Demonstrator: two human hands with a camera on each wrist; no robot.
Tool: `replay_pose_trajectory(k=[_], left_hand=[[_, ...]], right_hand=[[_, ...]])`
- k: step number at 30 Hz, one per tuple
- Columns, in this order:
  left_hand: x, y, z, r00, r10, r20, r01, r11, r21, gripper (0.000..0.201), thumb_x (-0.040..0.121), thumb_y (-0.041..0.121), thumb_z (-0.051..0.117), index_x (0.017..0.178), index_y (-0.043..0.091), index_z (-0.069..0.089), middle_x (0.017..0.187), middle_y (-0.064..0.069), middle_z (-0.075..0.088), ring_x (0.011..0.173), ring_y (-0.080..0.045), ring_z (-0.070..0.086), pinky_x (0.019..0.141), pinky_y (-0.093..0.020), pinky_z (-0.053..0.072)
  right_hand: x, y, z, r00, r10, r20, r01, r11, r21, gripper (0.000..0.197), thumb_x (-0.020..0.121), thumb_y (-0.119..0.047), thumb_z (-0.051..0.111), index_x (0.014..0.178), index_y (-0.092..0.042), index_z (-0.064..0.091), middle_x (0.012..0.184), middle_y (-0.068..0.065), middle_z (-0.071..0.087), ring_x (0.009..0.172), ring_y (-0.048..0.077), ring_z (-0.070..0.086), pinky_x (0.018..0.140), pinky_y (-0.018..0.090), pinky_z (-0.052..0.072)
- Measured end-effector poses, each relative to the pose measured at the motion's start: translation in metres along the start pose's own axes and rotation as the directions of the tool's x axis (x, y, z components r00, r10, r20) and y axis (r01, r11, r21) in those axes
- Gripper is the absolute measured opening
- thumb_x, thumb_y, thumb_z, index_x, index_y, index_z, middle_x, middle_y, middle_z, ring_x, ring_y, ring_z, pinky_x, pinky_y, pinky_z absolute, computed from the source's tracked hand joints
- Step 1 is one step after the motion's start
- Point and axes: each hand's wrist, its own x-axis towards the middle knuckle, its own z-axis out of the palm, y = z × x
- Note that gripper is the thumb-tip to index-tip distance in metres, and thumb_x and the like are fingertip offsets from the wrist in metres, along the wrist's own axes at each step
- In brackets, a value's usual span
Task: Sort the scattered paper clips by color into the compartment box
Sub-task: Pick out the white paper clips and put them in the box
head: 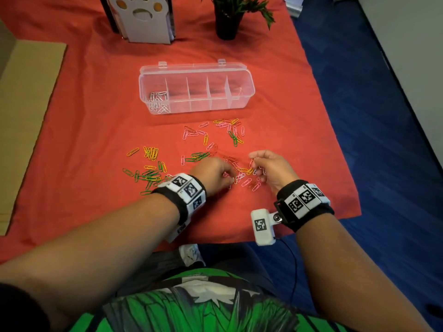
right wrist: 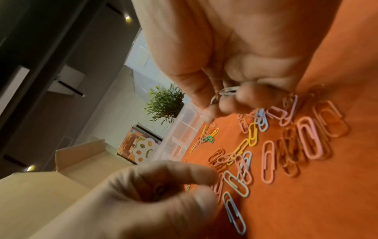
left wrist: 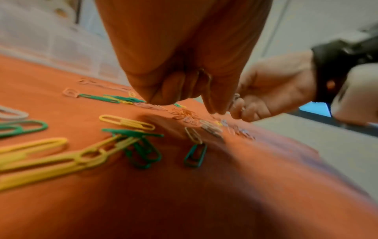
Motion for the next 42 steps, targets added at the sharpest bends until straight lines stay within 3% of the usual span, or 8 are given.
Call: replay_pose_trajectory(k=[3,10,16,23,31,33,37,42], left_hand=[[0.000,0.001,0.005,0.996,0.071,0.053,-0.081,0.971,0.224,0.022,0.081,0.024,0.061,0.102,0.021,0.068,0.102,-0.007,0.064,0.100,-0.026,0.059,0.086,-0.033,0.048],[-0.001,-0.005,0.007,0.995,0.061,0.077,-0.087,0.909,0.407,0.026,0.089,0.033,0.051,0.101,0.011,0.059,0.109,-0.011,0.058,0.104,-0.030,0.057,0.087,-0.039,0.047],[-0.003,-0.007,0.002,0.996,0.088,0.024,-0.091,0.931,0.353,0.026,0.087,0.033,0.055,0.101,0.012,0.062,0.107,-0.009,0.058,0.105,-0.028,0.056,0.088,-0.034,0.044],[-0.005,-0.005,0.001,0.998,0.033,0.050,-0.053,0.885,0.463,0.029,0.088,0.031,0.054,0.102,0.006,0.061,0.108,-0.011,0.057,0.104,-0.032,0.058,0.085,-0.039,0.048],[-0.003,0.003,-0.006,0.998,-0.069,-0.002,0.069,0.997,-0.025,0.013,0.086,0.018,0.048,0.083,0.008,0.056,0.088,-0.014,0.059,0.083,-0.027,0.054,0.072,-0.031,0.038],[-0.002,0.009,-0.013,0.968,-0.229,0.099,0.248,0.843,-0.478,0.012,0.078,0.019,0.049,0.067,0.015,0.048,0.065,-0.003,0.053,0.059,-0.018,0.046,0.056,-0.027,0.034],[-0.009,0.014,-0.027,0.949,-0.129,0.287,0.305,0.150,-0.940,0.007,0.057,0.015,0.041,0.063,0.012,0.043,0.051,-0.003,0.052,0.040,-0.013,0.040,0.041,-0.017,0.030],[-0.004,0.011,-0.031,0.941,-0.144,0.306,0.313,0.024,-0.950,0.018,0.076,0.014,0.036,0.068,0.012,0.052,0.059,-0.005,0.059,0.045,-0.014,0.052,0.045,-0.018,0.046]], right_hand=[[-0.005,0.005,0.003,0.997,0.059,0.043,-0.062,0.995,0.073,0.020,0.091,-0.003,0.047,0.076,-0.015,0.053,0.065,0.000,0.045,0.050,0.011,0.041,0.040,0.018,0.034],[-0.013,0.021,0.011,0.989,-0.136,0.058,0.135,0.674,-0.726,0.026,0.082,-0.013,0.056,0.059,-0.024,0.050,0.077,-0.004,0.058,0.077,0.016,0.056,0.072,0.020,0.042],[-0.012,0.021,0.003,0.968,-0.253,0.000,0.155,0.593,-0.790,0.016,0.079,-0.003,0.052,0.082,-0.011,0.065,0.098,0.012,0.055,0.091,0.029,0.058,0.079,0.027,0.044],[-0.013,0.020,0.027,0.944,-0.315,0.097,0.205,0.330,-0.921,0.036,0.081,-0.037,0.061,0.097,-0.004,0.061,0.106,0.016,0.056,0.103,0.034,0.055,0.091,0.038,0.048],[-0.003,0.009,0.014,0.952,-0.304,0.031,0.182,0.482,-0.857,0.022,0.085,-0.018,0.052,0.090,-0.001,0.065,0.103,0.022,0.060,0.096,0.037,0.060,0.084,0.036,0.047],[-0.004,0.008,0.014,0.953,-0.300,0.054,0.195,0.464,-0.864,0.022,0.083,-0.025,0.059,0.089,-0.004,0.064,0.104,0.018,0.059,0.097,0.034,0.060,0.084,0.034,0.047],[-0.009,0.016,0.026,0.935,-0.322,0.150,0.256,0.316,-0.914,0.029,0.083,-0.027,0.058,0.099,-0.004,0.059,0.107,0.016,0.054,0.104,0.034,0.055,0.091,0.037,0.047],[-0.008,0.012,0.024,0.952,-0.292,0.092,0.234,0.500,-0.834,0.015,0.084,-0.017,0.057,0.090,-0.005,0.064,0.102,0.016,0.061,0.096,0.031,0.059,0.078,0.029,0.043]])
